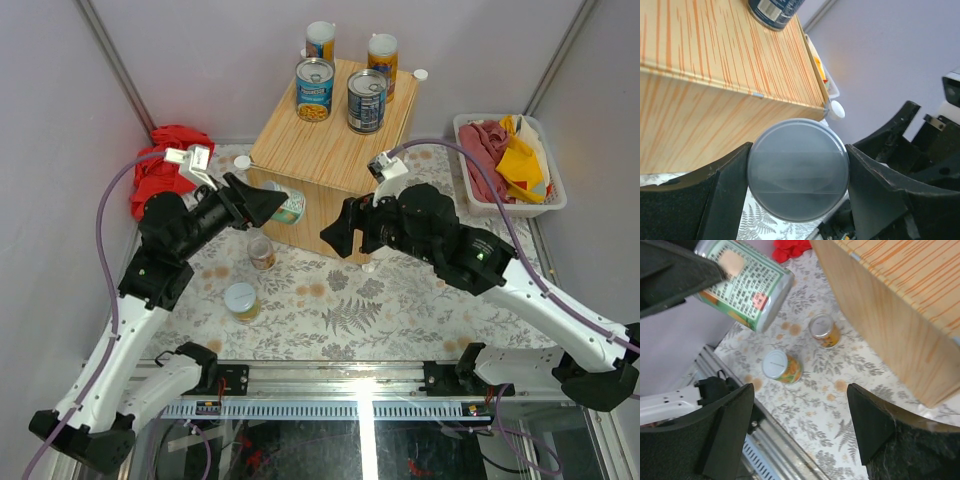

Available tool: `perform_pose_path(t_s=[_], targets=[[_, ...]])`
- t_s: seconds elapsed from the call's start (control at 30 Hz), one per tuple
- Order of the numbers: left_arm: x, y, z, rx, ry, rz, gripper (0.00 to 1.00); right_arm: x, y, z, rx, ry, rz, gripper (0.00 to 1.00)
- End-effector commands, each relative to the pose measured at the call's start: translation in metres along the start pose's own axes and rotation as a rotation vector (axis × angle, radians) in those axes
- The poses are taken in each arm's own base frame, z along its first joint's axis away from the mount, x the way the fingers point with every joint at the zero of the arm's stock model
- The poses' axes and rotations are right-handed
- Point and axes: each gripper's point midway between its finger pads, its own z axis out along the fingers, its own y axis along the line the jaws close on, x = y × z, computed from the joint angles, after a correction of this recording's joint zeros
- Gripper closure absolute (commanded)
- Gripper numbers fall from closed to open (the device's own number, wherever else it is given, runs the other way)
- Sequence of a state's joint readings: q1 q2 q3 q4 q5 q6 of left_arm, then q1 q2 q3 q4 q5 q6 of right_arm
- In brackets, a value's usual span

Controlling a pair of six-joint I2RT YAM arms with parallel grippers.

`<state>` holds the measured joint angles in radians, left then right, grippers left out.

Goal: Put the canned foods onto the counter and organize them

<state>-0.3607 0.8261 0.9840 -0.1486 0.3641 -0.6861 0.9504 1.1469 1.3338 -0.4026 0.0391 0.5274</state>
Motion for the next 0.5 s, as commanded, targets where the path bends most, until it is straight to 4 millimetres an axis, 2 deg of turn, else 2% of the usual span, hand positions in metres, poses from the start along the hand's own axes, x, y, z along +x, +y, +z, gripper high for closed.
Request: perform_pose_path(t_s=[0.0,0.23,0.47], targets=[[-0.033,-0.01,0.005,-0.061,-0.061,0.121,0.84,-0.031,-0.01,-0.018,0.094,-0.088,-0.14,0.19],[-0.051,-0.026,0.031,-0.126,-0.034,0.214,0.85,-0.054,-0.022,-0.024,0.176,-0.14,-0.265,0.19],[-0.056,-0.047,0.066,-0.187,0.015,0.34,0.85,-0.078,-0.024,-0.016,0.217,-0.192,-0.401,0.19]])
